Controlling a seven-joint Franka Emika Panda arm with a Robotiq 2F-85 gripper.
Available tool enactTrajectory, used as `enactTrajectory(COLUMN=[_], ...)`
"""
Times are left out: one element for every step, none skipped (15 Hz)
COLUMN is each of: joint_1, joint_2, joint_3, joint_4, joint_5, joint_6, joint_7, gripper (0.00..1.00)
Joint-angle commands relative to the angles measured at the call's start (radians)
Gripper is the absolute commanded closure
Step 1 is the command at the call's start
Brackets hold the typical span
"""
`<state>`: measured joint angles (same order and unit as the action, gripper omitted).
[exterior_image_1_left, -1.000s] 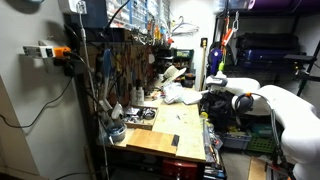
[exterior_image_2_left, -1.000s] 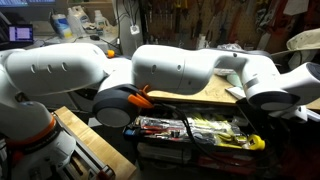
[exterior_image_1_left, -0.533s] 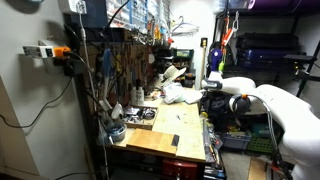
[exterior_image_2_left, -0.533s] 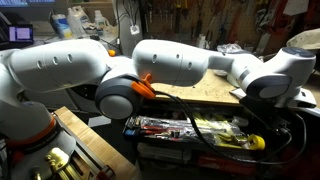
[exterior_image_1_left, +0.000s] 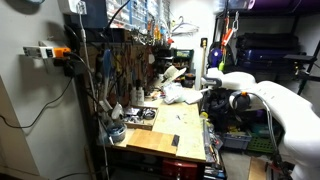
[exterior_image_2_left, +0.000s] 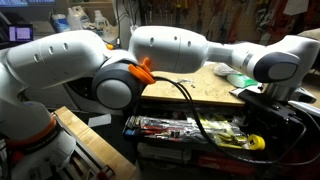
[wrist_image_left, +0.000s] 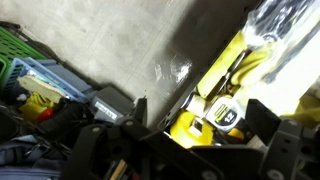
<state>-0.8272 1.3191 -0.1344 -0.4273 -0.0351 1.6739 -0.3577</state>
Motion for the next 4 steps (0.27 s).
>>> enactTrajectory(joint_1=[0.002,0.004,0.006,0.006], joint_2=[-0.022,-0.031,-0.037,-0.04], joint_3=[0.011,0.012,0.013,0.013], joint_4=[-0.024,-0.026,-0.028,-0.03], joint_5=[-0.009,-0.01,-0.01,-0.01], joint_6=[-0.042,-0.079,-0.095,-0.098], joint_7=[-0.025,-0.044,-0.055,-0.06], gripper=[0.0,0.0,0.0,0.0])
